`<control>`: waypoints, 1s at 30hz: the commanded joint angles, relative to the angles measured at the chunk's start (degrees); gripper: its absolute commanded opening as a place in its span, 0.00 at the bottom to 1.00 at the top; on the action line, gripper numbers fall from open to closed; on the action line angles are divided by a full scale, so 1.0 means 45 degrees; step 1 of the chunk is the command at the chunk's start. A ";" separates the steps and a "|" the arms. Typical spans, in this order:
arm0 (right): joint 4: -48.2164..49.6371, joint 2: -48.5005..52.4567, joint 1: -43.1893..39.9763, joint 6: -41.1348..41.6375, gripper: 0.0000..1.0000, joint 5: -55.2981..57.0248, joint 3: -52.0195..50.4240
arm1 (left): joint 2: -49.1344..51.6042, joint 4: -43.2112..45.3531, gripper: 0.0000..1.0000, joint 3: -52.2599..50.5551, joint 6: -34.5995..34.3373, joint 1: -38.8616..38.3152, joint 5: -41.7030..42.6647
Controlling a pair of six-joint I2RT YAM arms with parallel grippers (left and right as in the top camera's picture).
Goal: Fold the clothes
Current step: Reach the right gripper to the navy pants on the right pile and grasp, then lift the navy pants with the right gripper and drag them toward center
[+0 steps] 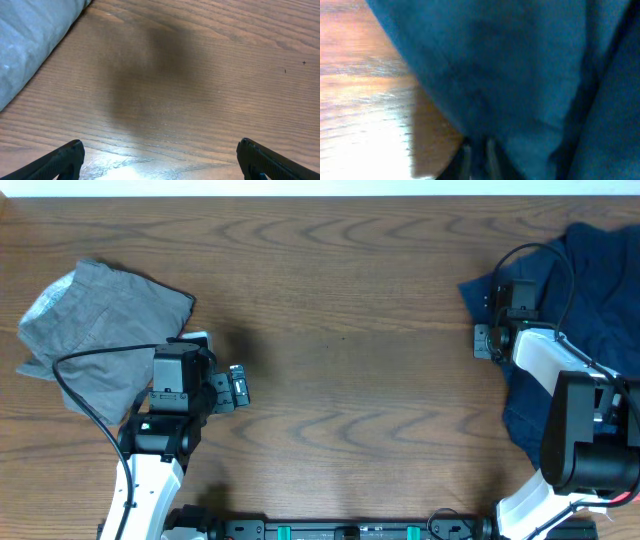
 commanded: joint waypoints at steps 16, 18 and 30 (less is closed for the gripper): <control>-0.2900 -0.4391 -0.0573 0.0495 0.01 -0.0947 0.4444 | 0.0000 0.0437 0.98 0.0282 0.0068 0.0078 0.0039; -0.3011 -0.4702 -0.0573 0.0491 0.01 -0.0952 0.4444 | 0.0000 0.0437 0.98 0.0282 0.0068 0.0078 0.0039; -0.3575 -0.4779 -0.0573 0.0442 0.01 -0.1141 0.4439 | 0.0000 0.0437 0.98 0.0282 0.0068 0.0078 0.0039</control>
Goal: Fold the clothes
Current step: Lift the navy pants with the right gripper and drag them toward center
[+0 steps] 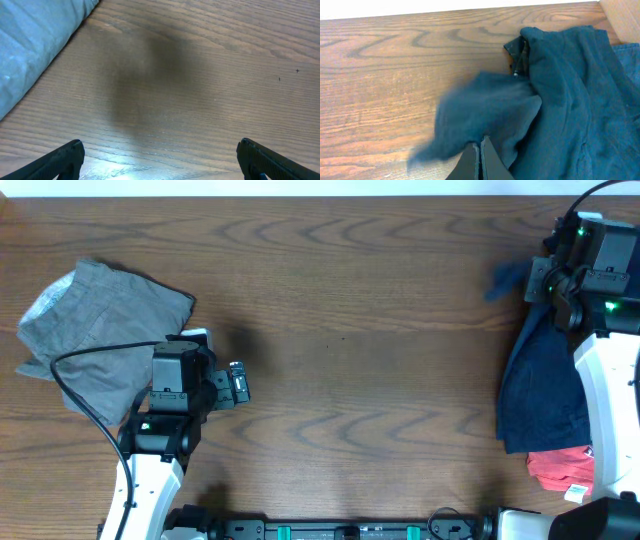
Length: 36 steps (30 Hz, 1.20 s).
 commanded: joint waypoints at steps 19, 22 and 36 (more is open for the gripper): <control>-0.2268 0.2832 0.0078 0.1049 0.55 -0.0199 -0.0175 | 0.0000 0.0005 0.98 0.0277 0.0068 0.0078 0.0000; -0.2453 0.3789 0.0189 0.1394 0.54 -0.0194 -0.0175 | 0.0000 0.0005 0.98 0.0277 0.0068 0.0078 0.0000; -0.2846 0.6343 0.0223 0.2773 0.01 0.0874 -0.0175 | 0.0000 0.0000 0.98 0.0277 0.0068 0.0078 0.0000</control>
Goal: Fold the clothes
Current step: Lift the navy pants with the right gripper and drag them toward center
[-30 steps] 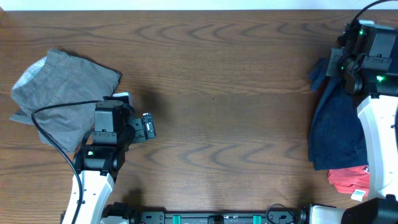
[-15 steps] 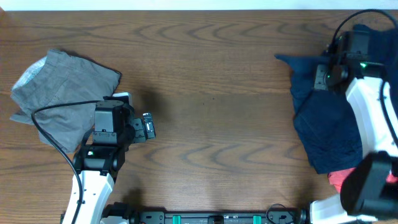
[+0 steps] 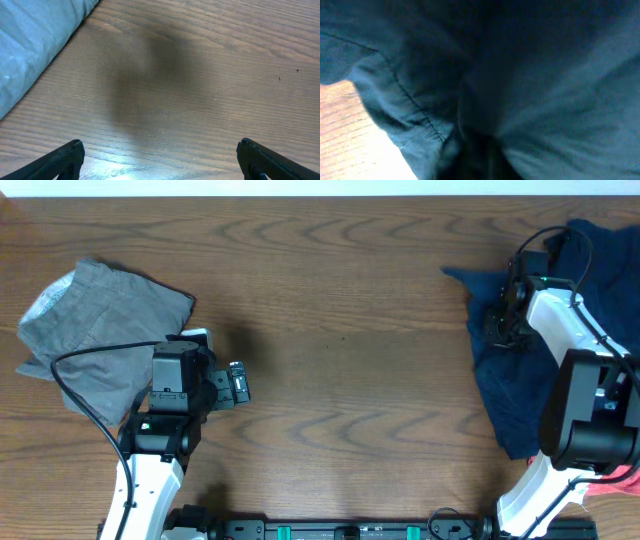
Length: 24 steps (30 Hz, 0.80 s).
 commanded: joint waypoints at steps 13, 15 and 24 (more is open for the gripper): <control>-0.0627 -0.5241 -0.0583 -0.0767 0.01 -0.3113 0.2157 | 0.0000 0.0019 0.98 0.0277 0.0068 0.0078 -0.0005; -0.0617 -0.6154 -0.0466 -0.1219 0.01 -0.4420 0.2613 | 0.0000 0.0010 0.98 0.0277 0.0068 0.0078 -0.0005; -0.0248 -0.7563 0.1705 -0.3021 0.01 -0.8170 0.2701 | 0.0000 0.0015 0.98 0.0277 0.0068 0.0078 0.0000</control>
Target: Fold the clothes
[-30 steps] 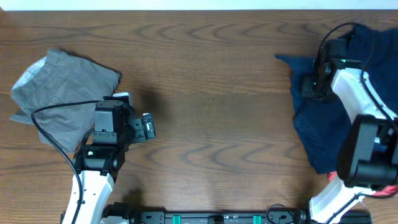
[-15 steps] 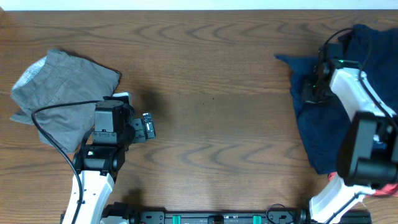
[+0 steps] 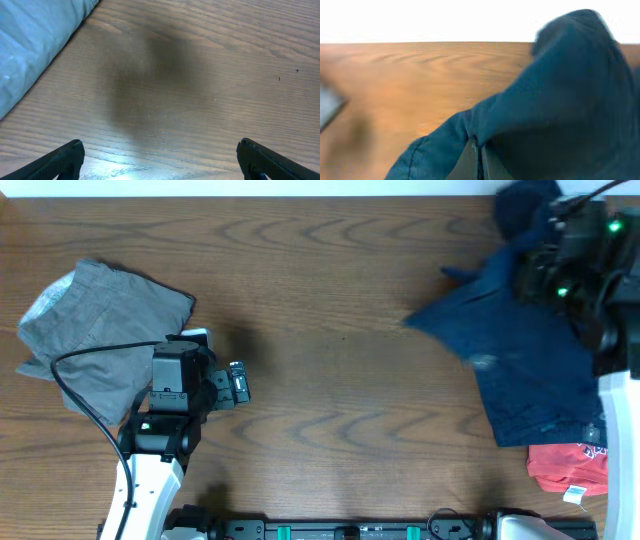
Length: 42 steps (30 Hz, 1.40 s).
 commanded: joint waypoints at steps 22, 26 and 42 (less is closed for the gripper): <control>-0.1443 0.3215 0.2754 0.1545 0.55 0.3220 -0.0068 | 0.0146 0.0908 0.98 0.0267 -0.0005 0.0049 0.3857; -0.2419 0.3211 0.1501 0.1588 0.70 0.3206 -0.0068 | 0.0913 0.1350 0.98 0.0267 -0.1719 -0.0219 0.4420; -0.3993 0.3211 -0.0321 0.1579 0.99 0.3211 -0.0068 | 0.7038 0.4770 0.98 0.0262 -0.6581 -0.4235 0.5192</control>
